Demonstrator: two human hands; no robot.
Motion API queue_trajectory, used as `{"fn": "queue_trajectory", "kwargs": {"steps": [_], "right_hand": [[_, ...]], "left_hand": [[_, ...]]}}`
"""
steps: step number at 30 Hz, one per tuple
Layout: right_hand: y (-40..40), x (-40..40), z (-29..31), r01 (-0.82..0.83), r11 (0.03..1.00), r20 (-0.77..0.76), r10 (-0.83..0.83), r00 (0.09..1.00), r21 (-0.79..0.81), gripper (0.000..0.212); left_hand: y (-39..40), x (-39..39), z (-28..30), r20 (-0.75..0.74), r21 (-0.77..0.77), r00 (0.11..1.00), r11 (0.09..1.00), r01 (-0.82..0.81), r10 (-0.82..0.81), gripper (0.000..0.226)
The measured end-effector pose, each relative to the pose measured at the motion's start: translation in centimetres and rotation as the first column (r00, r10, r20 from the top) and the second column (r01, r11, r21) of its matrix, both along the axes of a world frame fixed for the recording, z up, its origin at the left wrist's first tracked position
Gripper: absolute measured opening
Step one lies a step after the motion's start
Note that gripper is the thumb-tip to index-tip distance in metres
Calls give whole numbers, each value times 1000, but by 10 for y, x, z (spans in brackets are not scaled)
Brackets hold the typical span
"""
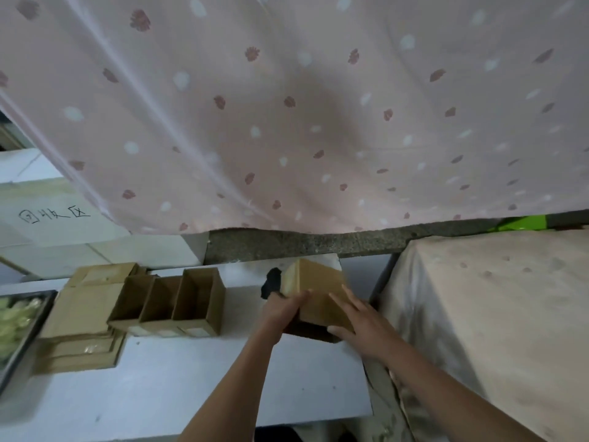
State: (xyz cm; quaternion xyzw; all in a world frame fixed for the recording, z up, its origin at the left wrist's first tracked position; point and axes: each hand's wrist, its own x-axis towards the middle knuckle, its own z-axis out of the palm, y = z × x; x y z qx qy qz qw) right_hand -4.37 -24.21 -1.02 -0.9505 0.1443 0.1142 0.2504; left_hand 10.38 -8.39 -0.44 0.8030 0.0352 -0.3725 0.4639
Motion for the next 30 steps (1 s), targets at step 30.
{"fn": "queue_trajectory", "kwargs": {"steps": [30], "right_hand": [[55, 22, -35, 129, 987, -18, -128, 992, 94, 58]], "left_hand": [[56, -37, -66, 435, 592, 328, 541, 597, -838, 93]]}}
